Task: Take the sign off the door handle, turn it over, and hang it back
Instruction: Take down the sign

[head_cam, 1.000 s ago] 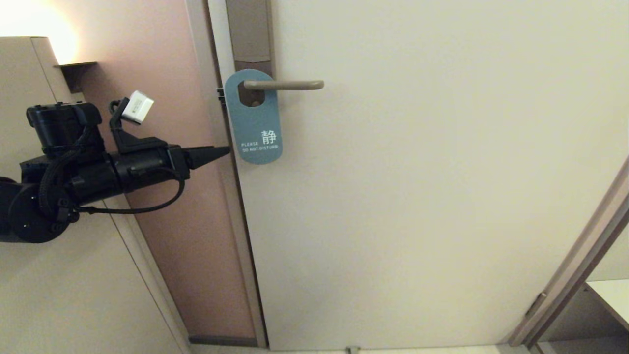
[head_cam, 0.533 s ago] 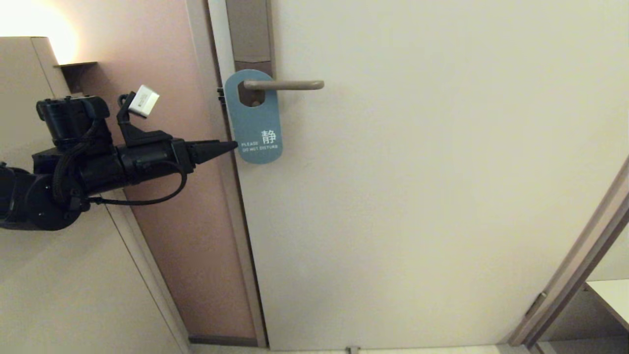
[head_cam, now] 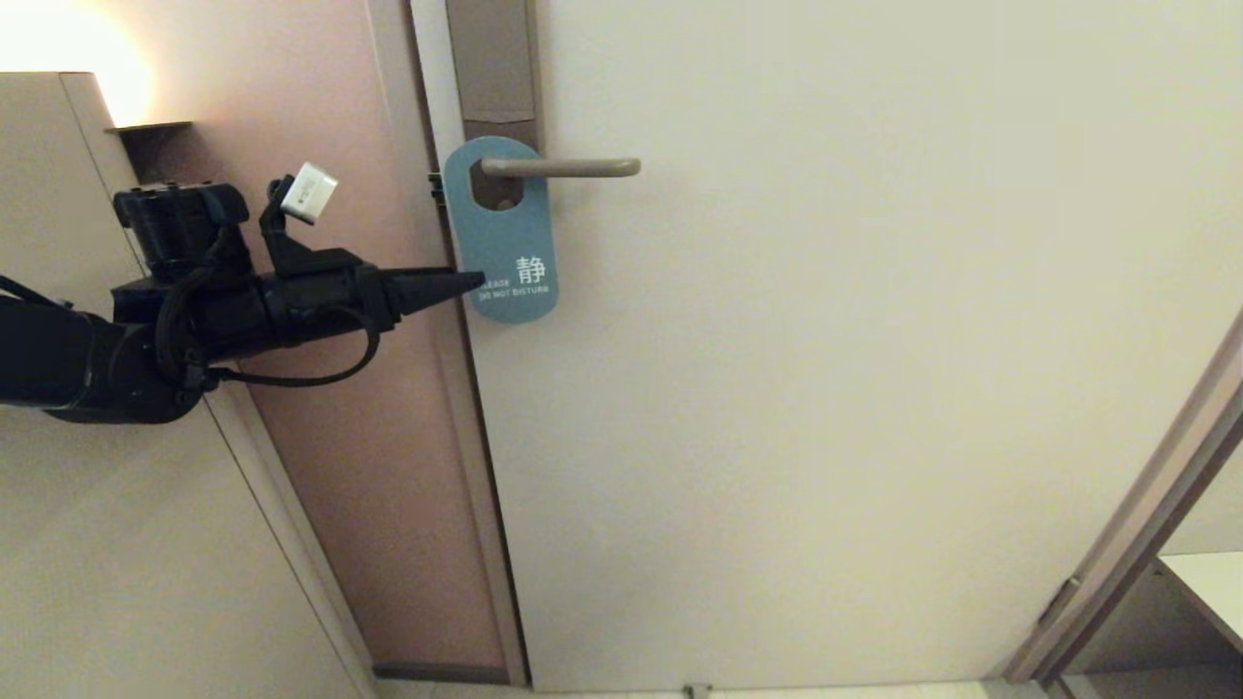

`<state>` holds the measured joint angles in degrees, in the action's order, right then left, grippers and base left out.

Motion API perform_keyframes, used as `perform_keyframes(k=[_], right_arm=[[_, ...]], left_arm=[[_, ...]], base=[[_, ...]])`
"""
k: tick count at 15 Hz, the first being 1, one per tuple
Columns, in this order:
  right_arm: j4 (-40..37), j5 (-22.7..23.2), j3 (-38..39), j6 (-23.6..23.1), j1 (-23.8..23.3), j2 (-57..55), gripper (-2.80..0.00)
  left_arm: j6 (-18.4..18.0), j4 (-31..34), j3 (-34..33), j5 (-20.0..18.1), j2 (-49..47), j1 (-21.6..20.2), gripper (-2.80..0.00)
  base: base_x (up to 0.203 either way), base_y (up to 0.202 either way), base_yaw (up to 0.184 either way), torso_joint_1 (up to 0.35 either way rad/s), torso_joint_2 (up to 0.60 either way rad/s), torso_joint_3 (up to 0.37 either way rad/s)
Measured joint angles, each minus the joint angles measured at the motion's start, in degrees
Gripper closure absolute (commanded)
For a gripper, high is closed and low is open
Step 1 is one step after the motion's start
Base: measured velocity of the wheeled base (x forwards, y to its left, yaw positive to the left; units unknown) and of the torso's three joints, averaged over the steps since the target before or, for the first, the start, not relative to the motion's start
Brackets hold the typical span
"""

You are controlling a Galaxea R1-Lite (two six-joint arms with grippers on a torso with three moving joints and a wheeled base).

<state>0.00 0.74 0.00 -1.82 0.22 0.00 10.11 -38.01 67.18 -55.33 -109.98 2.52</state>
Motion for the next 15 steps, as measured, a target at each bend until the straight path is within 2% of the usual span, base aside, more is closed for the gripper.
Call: perform_keyframes(k=[2, 6, 11, 15], right_arm=[[0.0, 0.0, 0.0, 0.0, 0.0, 0.0, 0.00], [0.0, 0.0, 0.0, 0.0, 0.0, 0.0, 0.00], [0.0, 0.0, 0.0, 0.0, 0.0, 0.0, 0.00], [0.0, 0.0, 0.0, 0.0, 0.0, 0.0, 0.00]], left_arm=[[0.0, 0.0, 0.4, -2.6, -0.8, 0.0, -2.80], [0.1, -3.0, 1.8, -2.9, -2.7, 0.2, -2.80], [6.5, -10.2, 4.4, -3.0, -6.0, 1.7, -2.80], [8.0, -11.3, 5.5, -3.0, -7.5, 3.4, -2.80]], base=[[0.000, 0.000, 0.000, 0.000, 0.00, 0.000], [0.000, 0.000, 0.000, 0.000, 0.00, 0.000], [0.000, 0.000, 0.000, 0.000, 0.00, 0.000], [0.000, 0.000, 0.000, 0.000, 0.00, 0.000]])
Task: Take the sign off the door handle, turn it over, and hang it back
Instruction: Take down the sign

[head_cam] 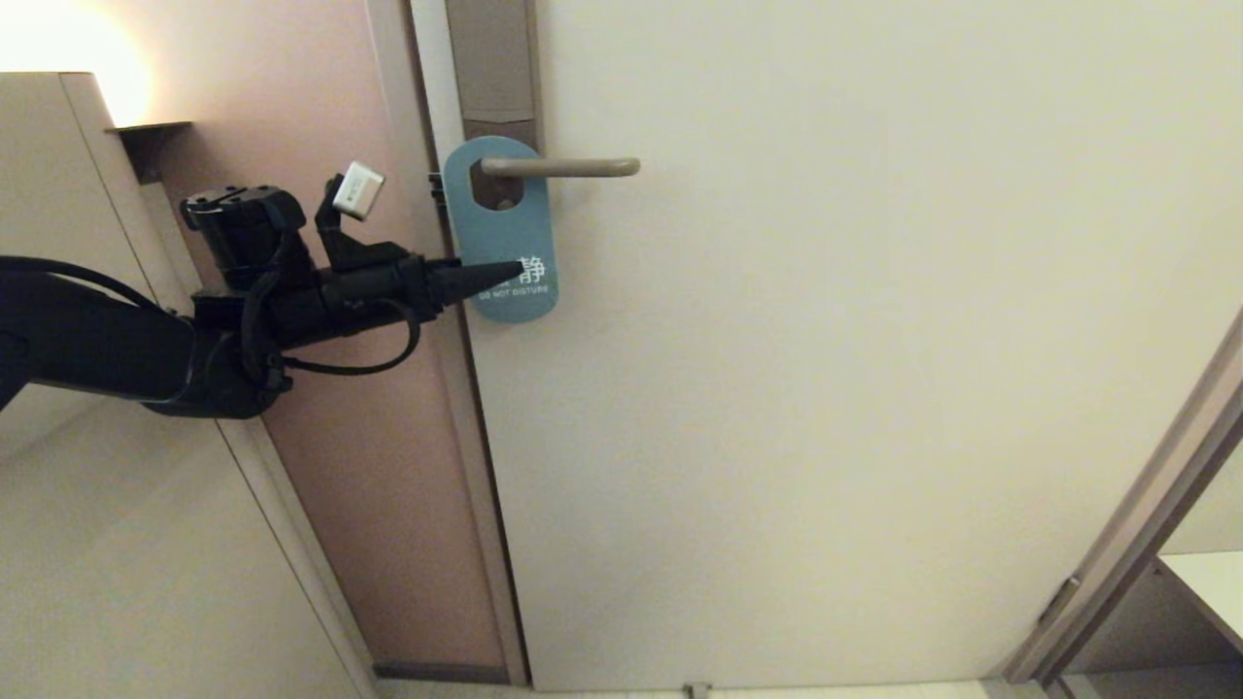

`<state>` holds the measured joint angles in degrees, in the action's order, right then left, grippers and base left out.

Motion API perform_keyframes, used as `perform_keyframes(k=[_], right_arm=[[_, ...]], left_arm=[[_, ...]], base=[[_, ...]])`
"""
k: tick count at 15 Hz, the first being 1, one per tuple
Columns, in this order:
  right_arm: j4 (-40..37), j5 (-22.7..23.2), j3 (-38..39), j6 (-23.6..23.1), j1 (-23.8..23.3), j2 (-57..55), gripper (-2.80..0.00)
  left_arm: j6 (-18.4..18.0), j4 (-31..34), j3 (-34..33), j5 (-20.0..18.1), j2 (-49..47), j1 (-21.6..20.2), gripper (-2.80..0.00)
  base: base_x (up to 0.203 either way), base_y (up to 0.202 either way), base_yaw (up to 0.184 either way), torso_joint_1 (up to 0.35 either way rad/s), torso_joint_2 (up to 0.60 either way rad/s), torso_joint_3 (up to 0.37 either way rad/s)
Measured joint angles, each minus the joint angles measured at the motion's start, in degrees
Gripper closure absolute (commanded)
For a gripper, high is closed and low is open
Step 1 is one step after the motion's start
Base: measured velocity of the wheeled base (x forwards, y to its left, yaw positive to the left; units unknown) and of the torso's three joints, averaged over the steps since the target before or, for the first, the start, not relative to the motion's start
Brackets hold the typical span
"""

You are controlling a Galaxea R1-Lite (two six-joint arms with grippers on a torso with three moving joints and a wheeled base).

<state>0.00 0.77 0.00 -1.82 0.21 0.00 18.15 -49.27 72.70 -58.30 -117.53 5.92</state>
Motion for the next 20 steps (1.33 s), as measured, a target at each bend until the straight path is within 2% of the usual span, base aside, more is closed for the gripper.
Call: perform_keyframes(k=[14, 20], right_arm=[[0.0, 0.0, 0.0, 0.0, 0.0, 0.0, 0.00], [0.0, 0.0, 0.0, 0.0, 0.0, 0.0, 0.00]], left_arm=[[-0.1, -0.1, 0.5, 0.0, -1.8, 1.7, -2.80], [0.0, -0.1, 4.0, -0.3, -3.2, 1.9, -2.80]], base=[[0.000, 0.000, 0.000, 0.000, 0.00, 0.000], [0.000, 0.000, 0.000, 0.000, 0.00, 0.000]])
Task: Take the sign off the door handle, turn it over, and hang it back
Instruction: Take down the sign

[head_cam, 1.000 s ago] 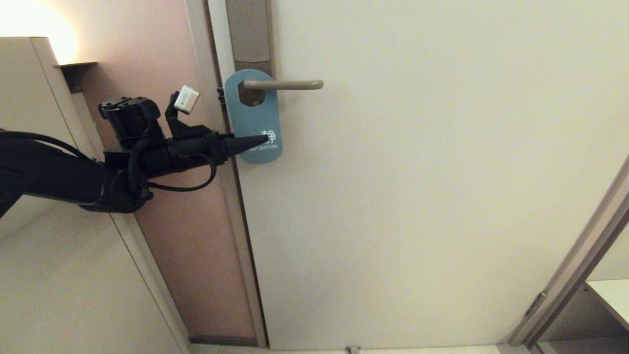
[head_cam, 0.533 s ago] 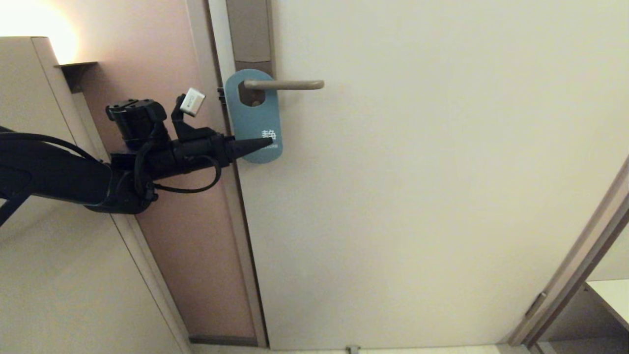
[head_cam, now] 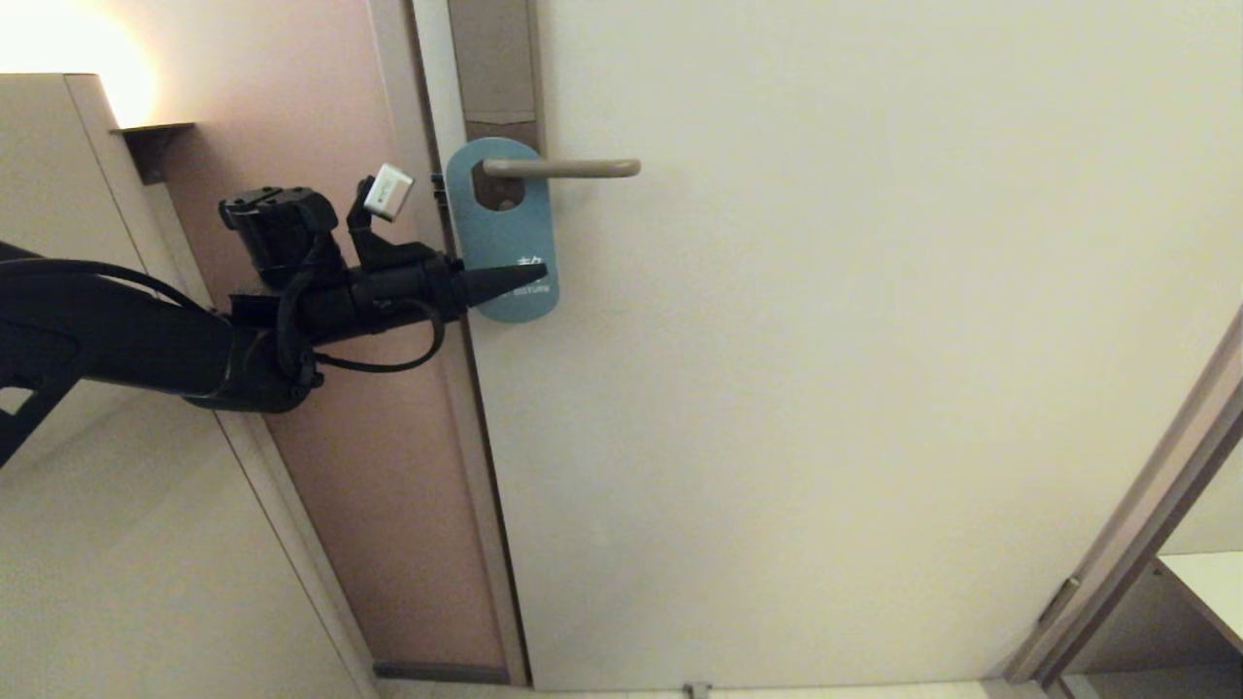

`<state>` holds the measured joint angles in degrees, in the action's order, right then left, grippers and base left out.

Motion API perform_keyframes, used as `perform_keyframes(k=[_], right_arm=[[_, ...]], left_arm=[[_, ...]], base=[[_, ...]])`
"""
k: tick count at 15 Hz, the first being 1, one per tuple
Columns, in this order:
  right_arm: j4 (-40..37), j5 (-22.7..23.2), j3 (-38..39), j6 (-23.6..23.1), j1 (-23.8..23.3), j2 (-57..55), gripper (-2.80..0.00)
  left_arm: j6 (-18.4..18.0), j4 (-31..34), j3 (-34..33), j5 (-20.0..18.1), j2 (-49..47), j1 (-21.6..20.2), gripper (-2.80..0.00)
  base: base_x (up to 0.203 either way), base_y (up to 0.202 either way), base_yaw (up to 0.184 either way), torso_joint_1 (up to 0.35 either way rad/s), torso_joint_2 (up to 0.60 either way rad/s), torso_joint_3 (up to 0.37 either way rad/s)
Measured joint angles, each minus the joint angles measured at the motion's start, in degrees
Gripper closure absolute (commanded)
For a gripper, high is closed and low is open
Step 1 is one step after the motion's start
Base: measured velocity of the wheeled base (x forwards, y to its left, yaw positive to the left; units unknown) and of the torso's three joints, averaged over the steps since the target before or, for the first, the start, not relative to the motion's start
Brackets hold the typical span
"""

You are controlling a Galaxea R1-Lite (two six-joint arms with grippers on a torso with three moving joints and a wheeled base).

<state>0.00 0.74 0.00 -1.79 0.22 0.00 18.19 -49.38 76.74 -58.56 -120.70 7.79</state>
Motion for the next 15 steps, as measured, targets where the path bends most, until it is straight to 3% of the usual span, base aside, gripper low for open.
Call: perform_keyframes(k=[8, 9, 15], right_arm=[[0.0, 0.0, 0.0, 0.0, 0.0, 0.0, 0.00], [0.0, 0.0, 0.0, 0.0, 0.0, 0.0, 0.00], [0.0, 0.0, 0.0, 0.0, 0.0, 0.0, 0.00]], left_arm=[[-0.3, -2.5, 0.4, 0.4, -0.7, 0.1, -2.80], [-0.2, -2.8, 0.3, 0.3, -0.7, 0.1, 0.00], [0.1, -2.9, 0.2, 0.4, -0.8, 0.1, 0.00]], base=[[0.000, 0.000, 0.000, 0.000, 0.00, 0.000], [0.000, 0.000, 0.000, 0.000, 0.00, 0.000], [0.000, 0.000, 0.000, 0.000, 0.00, 0.000]])
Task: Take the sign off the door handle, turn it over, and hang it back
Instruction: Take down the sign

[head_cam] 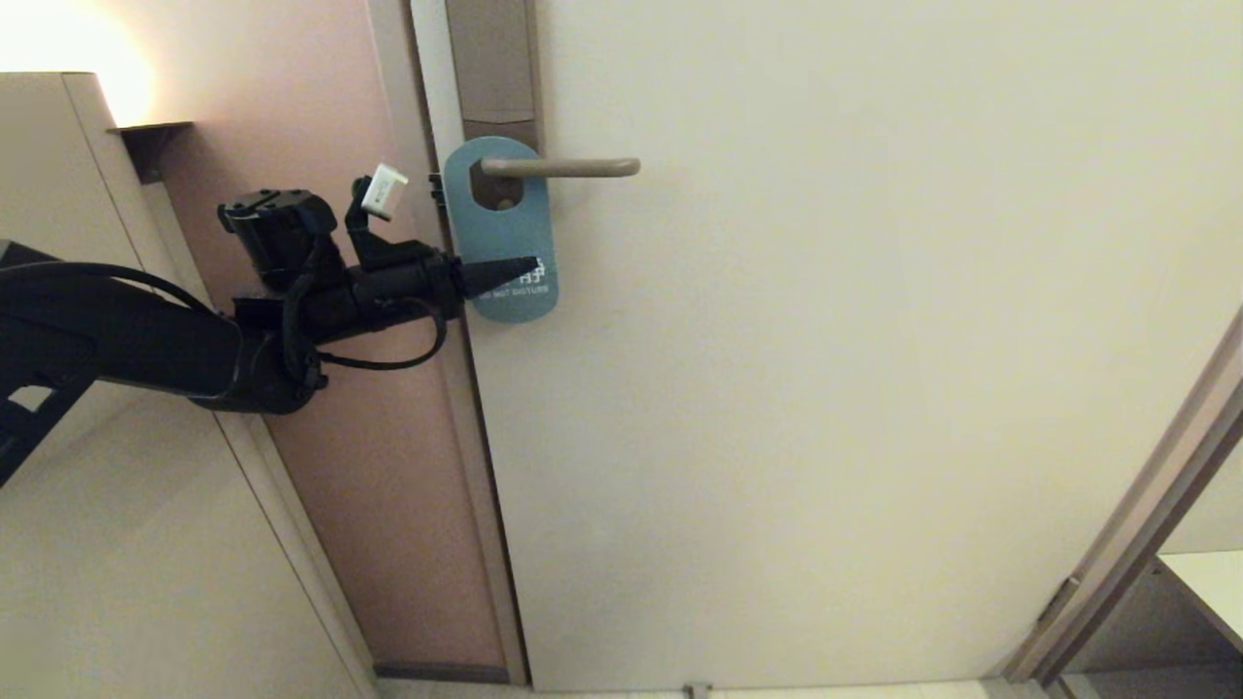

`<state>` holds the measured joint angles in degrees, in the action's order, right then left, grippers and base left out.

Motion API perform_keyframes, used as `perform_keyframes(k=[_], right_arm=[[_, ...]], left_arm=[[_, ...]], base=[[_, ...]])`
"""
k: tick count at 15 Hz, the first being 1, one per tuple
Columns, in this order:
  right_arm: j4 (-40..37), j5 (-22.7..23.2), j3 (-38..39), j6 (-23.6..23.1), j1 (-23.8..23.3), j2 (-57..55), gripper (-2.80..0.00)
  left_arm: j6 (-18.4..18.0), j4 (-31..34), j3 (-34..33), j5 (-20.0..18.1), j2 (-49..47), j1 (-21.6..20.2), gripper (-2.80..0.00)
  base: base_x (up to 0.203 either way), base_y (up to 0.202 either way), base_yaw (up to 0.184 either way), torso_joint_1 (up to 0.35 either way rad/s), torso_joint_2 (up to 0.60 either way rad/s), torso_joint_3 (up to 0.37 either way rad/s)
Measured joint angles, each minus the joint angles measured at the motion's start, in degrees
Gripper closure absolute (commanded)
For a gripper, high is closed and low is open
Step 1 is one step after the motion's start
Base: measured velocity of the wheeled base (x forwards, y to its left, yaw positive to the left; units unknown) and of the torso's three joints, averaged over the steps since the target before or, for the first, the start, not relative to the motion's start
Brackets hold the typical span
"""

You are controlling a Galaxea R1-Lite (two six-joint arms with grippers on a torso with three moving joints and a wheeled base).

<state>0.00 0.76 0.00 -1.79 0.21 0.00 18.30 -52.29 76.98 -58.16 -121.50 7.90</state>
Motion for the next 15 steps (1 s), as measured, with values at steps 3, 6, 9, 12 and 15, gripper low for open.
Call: perform_keyframes(k=[3, 6, 9, 12, 15], right_arm=[[0.0, 0.0, 0.0, 0.0, 0.0, 0.0, 0.00], [0.0, 0.0, 0.0, 0.0, 0.0, 0.0, 0.00], [0.0, 0.0, 0.0, 0.0, 0.0, 0.0, 0.00], [0.0, 0.0, 0.0, 0.0, 0.0, 0.0, 0.00], [0.0, 0.0, 0.0, 0.0, 0.0, 0.0, 0.00]], left_arm=[[0.0, 0.0, -0.1, -0.1, 0.1, 0.0, 0.00], [0.0, 0.0, -0.1, -0.1, 0.5, 0.0, 0.00], [-0.1, 0.0, -0.3, -0.1, 1.1, 0.2, 0.00], [-0.2, 0.0, -1.3, -0.1, 2.2, 0.8, 0.00], [-0.3, 0.0, -3.0, -0.1, 3.8, 1.4, 0.00]], base=[[0.000, 0.000, 0.000, 0.000, 0.00, 0.000], [0.000, 0.000, 0.000, 0.000, 0.00, 0.000], [0.000, 0.000, 0.000, 0.000, 0.00, 0.000], [0.000, 0.000, 0.000, 0.000, 0.00, 0.000], [0.000, 0.000, 0.000, 0.000, 0.00, 0.000]])
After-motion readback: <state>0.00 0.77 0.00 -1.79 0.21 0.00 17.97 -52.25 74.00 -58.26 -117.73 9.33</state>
